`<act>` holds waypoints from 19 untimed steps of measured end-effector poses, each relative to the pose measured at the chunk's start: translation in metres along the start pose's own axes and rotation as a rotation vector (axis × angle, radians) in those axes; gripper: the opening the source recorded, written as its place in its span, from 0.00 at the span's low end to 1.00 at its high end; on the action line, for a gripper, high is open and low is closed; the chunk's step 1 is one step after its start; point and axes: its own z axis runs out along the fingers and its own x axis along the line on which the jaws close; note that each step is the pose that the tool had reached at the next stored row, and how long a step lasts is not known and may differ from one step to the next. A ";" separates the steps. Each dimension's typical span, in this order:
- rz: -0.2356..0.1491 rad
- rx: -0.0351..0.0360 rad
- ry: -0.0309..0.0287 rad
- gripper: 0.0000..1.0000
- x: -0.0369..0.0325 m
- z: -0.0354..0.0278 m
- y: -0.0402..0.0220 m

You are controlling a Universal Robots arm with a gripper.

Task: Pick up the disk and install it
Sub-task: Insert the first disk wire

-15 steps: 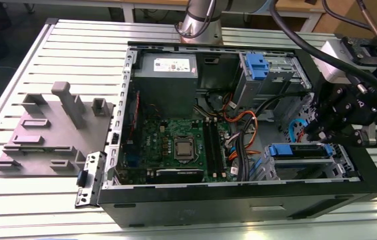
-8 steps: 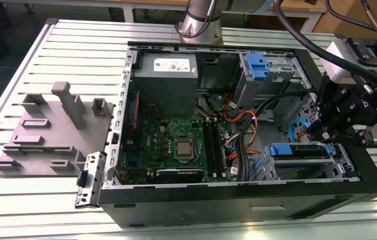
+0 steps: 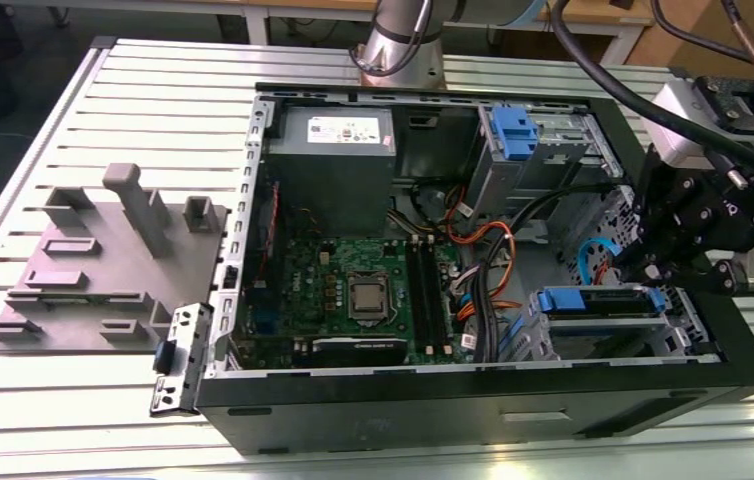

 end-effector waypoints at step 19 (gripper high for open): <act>-0.021 0.0139 0.0008 0.16 0.0011 0.0009 0.0050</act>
